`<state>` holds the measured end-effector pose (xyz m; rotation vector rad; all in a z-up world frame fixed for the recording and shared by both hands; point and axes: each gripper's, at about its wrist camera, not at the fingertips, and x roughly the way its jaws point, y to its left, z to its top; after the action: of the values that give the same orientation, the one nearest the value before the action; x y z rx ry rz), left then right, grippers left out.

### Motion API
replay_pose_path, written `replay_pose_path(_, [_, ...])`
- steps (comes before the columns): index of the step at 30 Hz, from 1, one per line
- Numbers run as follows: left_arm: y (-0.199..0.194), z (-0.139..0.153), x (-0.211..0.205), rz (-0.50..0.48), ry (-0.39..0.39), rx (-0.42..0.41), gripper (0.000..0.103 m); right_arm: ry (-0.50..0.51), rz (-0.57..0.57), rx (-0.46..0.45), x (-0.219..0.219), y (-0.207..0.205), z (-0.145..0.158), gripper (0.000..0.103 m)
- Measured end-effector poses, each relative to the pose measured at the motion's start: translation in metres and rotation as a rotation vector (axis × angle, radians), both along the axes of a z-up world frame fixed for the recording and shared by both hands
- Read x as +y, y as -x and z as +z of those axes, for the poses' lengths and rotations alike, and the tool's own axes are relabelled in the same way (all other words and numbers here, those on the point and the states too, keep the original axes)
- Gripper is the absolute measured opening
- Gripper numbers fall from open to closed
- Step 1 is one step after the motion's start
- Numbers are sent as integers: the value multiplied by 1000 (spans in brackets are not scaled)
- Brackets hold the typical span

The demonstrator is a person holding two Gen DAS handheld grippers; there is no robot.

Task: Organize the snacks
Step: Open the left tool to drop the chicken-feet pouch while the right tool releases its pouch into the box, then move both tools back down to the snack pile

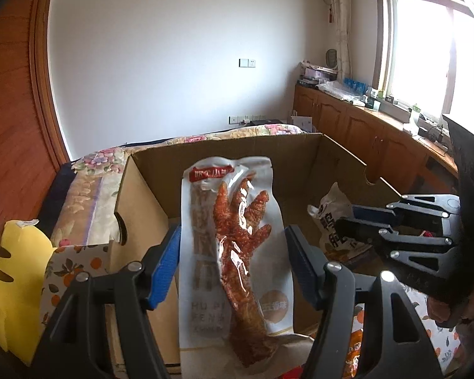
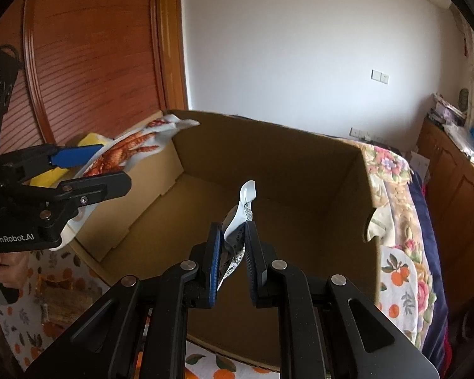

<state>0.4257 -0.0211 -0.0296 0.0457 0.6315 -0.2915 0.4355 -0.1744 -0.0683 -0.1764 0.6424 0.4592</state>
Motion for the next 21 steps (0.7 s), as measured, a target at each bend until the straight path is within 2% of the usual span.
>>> replay_pose_path(6, [2,-4,3,6,-3,15,66,4,-9,12,1,-3,-2,16])
replay_pose_path(11, [12,5,7,9,12,-26,67,27,-25,6,3,-5,2,27])
replay_pose_path(13, [17,8,9,7,16,-35,68,22,-24,1,2,-2,5,27])
replay_pose_path(21, [57,18,17,-1,7,-50,71,-36,-26,-28,-6,39,25,30])
